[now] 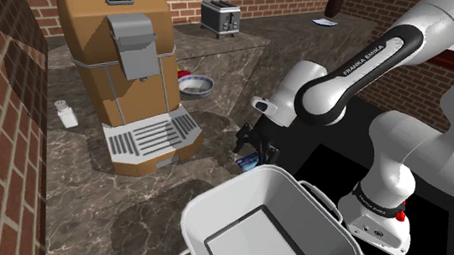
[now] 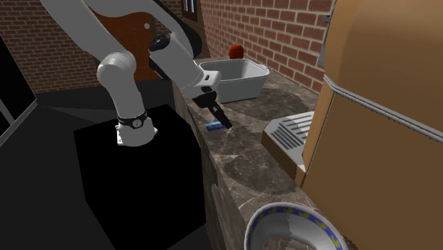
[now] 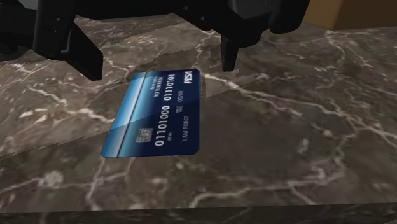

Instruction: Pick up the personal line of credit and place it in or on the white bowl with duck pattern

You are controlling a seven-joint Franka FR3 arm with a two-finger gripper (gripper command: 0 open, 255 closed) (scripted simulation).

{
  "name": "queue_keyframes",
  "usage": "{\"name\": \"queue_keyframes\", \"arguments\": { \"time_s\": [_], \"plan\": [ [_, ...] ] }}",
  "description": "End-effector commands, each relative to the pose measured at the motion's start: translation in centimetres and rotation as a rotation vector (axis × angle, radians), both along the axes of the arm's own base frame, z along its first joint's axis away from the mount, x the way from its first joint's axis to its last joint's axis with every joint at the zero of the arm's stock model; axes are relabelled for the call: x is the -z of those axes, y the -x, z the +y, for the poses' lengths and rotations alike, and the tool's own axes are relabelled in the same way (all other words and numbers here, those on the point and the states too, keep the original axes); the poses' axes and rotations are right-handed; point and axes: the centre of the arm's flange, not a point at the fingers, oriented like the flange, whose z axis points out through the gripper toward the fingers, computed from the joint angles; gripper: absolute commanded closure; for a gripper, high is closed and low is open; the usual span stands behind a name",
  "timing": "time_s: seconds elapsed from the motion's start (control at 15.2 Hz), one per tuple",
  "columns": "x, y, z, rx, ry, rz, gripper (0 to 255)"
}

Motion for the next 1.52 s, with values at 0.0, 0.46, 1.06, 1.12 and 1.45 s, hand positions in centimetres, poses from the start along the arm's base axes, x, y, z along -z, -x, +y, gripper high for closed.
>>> {"name": "queue_keyframes", "arguments": {
  "time_s": [0.0, 0.46, 1.06, 1.12, 1.45],
  "plan": [
    [0.0, 0.0, 0.0, 0.0, 0.0, 0.0, 255],
    [0.0, 0.0, 0.0, 0.0, 0.0, 0.0, 255],
    [-3.7, 0.0, 0.0, 0.0, 0.0, 0.0, 255],
    [-4.2, 0.0, 0.0, 0.0, 0.0, 0.0, 255],
    [-6.9, 0.0, 0.0, 0.0, 0.0, 0.0, 255]
  ]
}}
